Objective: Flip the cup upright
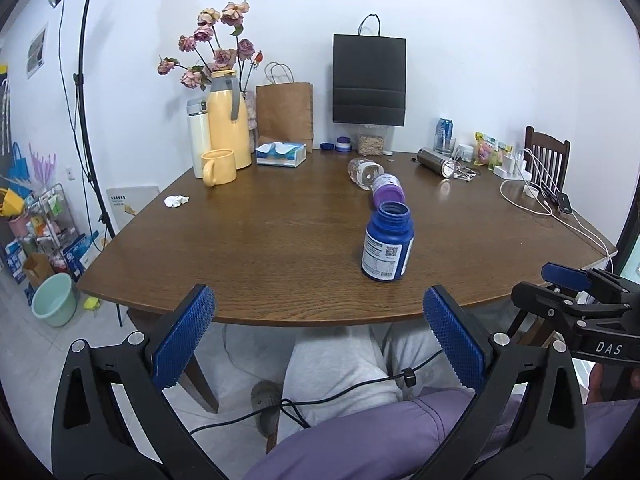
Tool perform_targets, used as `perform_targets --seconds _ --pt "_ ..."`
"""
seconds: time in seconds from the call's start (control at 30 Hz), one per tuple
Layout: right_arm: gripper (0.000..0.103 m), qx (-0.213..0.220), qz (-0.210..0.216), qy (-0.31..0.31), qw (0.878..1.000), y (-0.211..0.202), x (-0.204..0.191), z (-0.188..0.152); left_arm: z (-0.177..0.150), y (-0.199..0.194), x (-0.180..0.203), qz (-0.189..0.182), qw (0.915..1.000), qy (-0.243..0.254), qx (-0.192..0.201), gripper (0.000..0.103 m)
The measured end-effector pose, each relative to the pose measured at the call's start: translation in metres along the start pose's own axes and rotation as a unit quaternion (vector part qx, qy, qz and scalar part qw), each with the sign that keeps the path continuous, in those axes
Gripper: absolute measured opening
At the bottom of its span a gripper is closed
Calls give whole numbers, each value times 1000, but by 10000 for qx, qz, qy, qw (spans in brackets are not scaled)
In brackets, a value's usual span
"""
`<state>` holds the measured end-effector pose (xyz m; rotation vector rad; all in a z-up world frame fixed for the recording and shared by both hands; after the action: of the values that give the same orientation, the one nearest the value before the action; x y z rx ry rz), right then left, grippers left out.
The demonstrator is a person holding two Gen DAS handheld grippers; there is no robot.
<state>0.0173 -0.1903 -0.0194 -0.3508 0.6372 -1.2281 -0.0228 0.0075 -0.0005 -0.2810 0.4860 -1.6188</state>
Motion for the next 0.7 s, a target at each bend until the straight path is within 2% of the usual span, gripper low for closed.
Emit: perform_targets --seconds 0.7 --pt "84 56 -21 129 9999 -2 5 1 2 -1 -1 42 9999 87 38 103"
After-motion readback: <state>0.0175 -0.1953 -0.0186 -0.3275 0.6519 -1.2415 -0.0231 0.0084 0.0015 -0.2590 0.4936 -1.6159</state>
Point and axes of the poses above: each gripper's, at about its wrist camera, not at the fingertips, and y roughly the way its jaws point, x to its right, z to its top, the point moved 2 cm from there along y, roughly the way its jaws point, and after that the axes turned 8 degrees about y, right-handed, at the moved point
